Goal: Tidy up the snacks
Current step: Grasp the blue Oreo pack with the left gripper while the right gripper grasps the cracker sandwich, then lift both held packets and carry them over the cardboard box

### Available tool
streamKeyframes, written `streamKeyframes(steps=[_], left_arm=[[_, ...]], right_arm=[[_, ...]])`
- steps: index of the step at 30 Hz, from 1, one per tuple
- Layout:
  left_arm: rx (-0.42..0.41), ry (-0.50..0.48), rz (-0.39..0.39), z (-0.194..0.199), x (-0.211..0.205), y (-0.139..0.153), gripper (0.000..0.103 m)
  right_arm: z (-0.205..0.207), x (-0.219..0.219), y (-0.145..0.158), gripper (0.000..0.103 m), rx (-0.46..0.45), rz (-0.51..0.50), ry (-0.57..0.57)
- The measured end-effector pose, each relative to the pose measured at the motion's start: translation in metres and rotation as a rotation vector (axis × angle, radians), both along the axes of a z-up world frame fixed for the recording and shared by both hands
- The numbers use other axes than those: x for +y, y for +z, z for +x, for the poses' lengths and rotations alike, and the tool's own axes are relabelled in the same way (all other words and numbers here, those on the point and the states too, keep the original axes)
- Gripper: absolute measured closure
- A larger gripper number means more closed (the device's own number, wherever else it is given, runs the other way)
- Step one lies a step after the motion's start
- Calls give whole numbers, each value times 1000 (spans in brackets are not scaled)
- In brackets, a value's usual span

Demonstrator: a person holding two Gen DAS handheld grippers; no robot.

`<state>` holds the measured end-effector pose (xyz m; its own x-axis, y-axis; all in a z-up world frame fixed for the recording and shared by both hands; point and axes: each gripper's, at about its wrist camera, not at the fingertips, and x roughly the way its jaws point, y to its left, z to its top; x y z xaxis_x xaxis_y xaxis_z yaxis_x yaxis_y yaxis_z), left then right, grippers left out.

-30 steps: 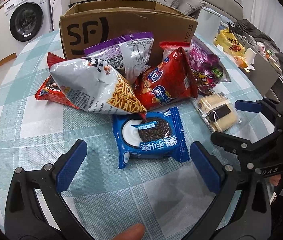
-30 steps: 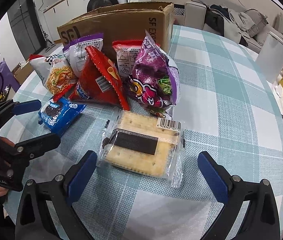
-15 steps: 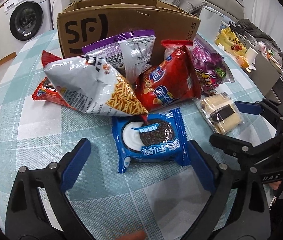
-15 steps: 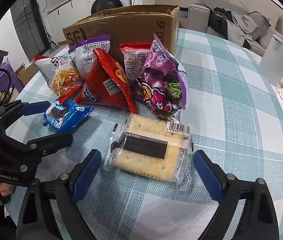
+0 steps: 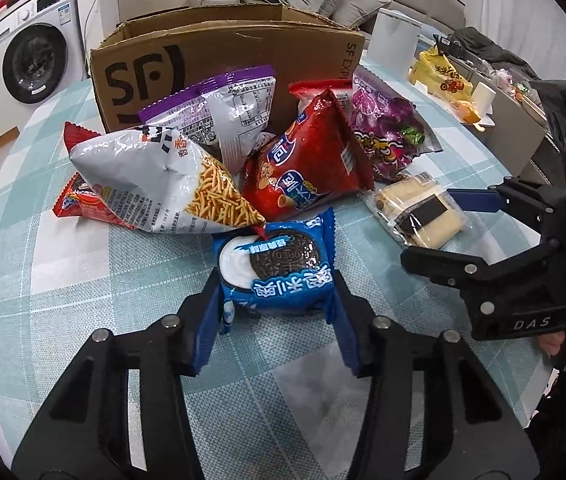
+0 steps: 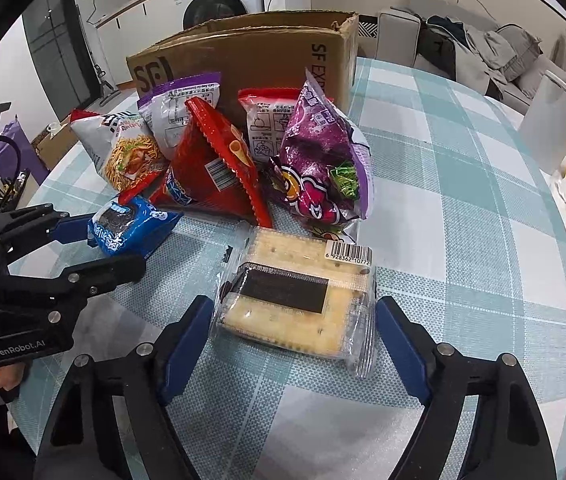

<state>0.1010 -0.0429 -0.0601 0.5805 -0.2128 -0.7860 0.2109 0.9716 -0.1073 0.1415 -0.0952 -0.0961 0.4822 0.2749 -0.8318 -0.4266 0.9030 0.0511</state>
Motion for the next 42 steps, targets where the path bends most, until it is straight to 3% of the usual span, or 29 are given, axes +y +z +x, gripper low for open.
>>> streamKeyframes(steps=[8,12,42], left_arm=[[-8,-9,-14,-6,5,1,58],[-13,-23,-20,-11,3,3,58],[-114,-51,-107,-40,22,47,62]], right_arm=[[0,-6,3,35,-6,12,6],[-1,-6,4,37,-8,13,23],[-20,-14,46,38,-108,94,48]])
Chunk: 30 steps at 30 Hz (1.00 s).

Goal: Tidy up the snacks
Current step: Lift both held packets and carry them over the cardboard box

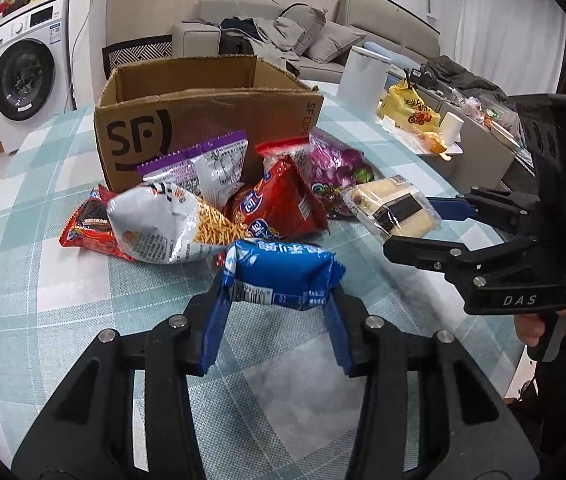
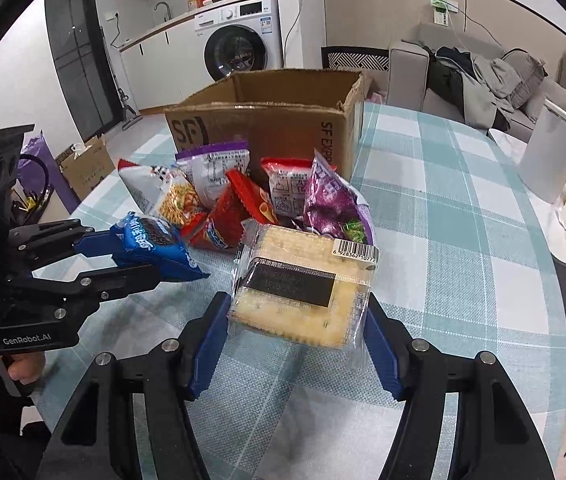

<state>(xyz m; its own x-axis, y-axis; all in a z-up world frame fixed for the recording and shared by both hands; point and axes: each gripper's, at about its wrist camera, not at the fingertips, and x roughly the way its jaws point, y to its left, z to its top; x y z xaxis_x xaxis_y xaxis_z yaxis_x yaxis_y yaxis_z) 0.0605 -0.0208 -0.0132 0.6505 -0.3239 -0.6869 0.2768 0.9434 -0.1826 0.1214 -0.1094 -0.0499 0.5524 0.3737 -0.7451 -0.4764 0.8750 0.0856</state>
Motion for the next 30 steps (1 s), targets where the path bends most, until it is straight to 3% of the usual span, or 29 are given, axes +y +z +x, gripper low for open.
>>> streamKeyframes(steps=[18,30], left_arm=[[-96,53,-30,-13,15,36,62],[-177,135,-37,-4,38,70,62]], right_arm=[[-3,-8,21,38,-72,105,-35],[5,2,53,38,-157,172,-31]])
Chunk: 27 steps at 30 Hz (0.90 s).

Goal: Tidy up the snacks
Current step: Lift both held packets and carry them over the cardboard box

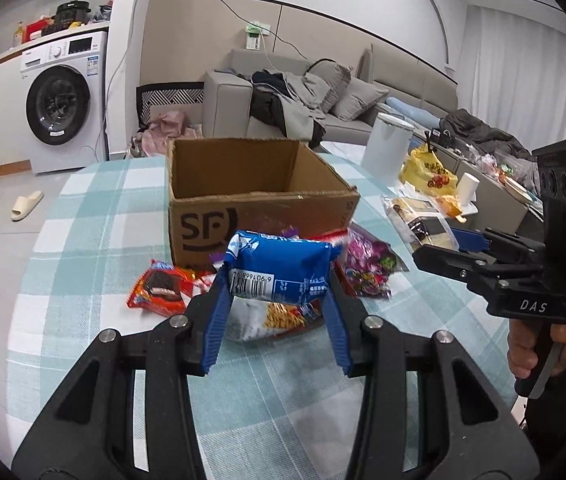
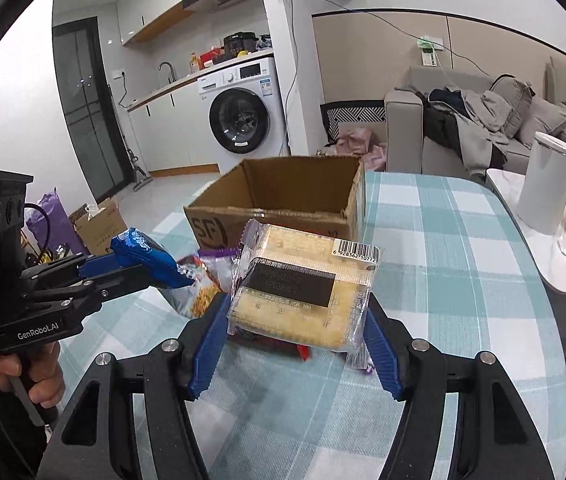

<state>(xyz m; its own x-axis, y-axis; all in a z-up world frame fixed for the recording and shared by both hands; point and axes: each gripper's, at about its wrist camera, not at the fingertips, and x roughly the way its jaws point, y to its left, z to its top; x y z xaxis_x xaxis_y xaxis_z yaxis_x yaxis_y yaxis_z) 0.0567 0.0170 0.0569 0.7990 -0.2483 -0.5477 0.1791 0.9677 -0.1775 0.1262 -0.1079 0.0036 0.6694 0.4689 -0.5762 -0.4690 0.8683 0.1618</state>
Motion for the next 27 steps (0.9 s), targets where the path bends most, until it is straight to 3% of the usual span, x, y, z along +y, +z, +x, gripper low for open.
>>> streamKeyframes(steps=[16,27], left_arm=[[-76,68,18,45,20,41,62],[-79,82,29,93,23,50,62]], right_arm=[[40,13,28,37,-34,33,-5],[66,21,35,37,-36,26,0]])
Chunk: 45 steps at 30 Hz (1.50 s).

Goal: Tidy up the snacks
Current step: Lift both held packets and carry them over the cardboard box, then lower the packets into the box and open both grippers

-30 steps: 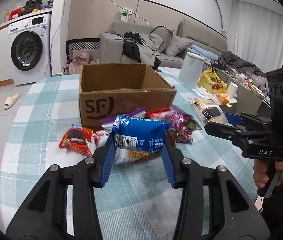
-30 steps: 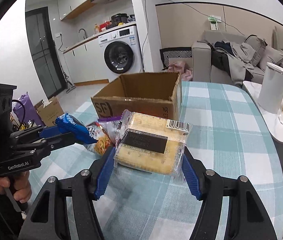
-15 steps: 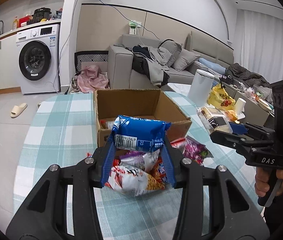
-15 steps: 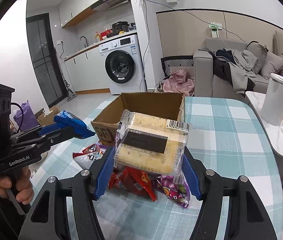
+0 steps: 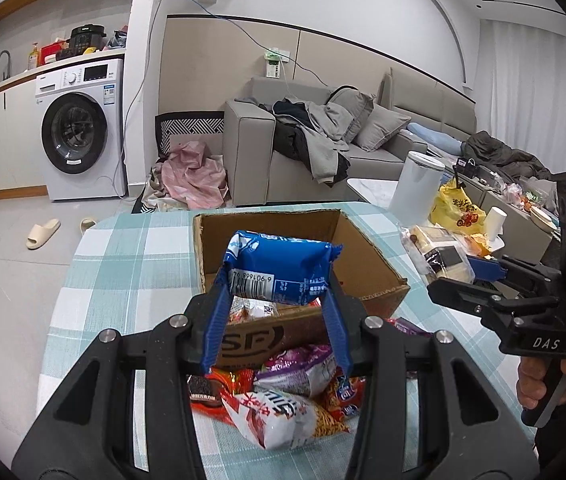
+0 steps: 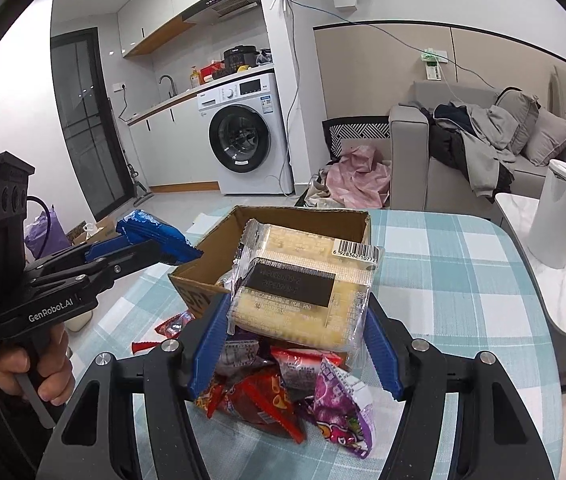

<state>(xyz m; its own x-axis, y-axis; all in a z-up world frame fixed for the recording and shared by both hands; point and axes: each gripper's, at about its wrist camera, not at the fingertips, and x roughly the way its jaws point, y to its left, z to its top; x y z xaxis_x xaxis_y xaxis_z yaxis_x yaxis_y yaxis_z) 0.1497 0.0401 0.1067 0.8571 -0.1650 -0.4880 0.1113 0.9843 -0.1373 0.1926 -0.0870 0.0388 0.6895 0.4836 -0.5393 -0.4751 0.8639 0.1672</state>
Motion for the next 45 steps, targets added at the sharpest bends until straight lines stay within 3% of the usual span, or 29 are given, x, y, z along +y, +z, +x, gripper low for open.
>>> streamKeyframes(steps=[26,45], left_arm=[[53,31,19,76,2,-37,62],[136,37,51,109,6,-78,62]], right_arm=[[63,28,-24,37,75,2,-19],[79,38,-38,37,101,-12,-12]])
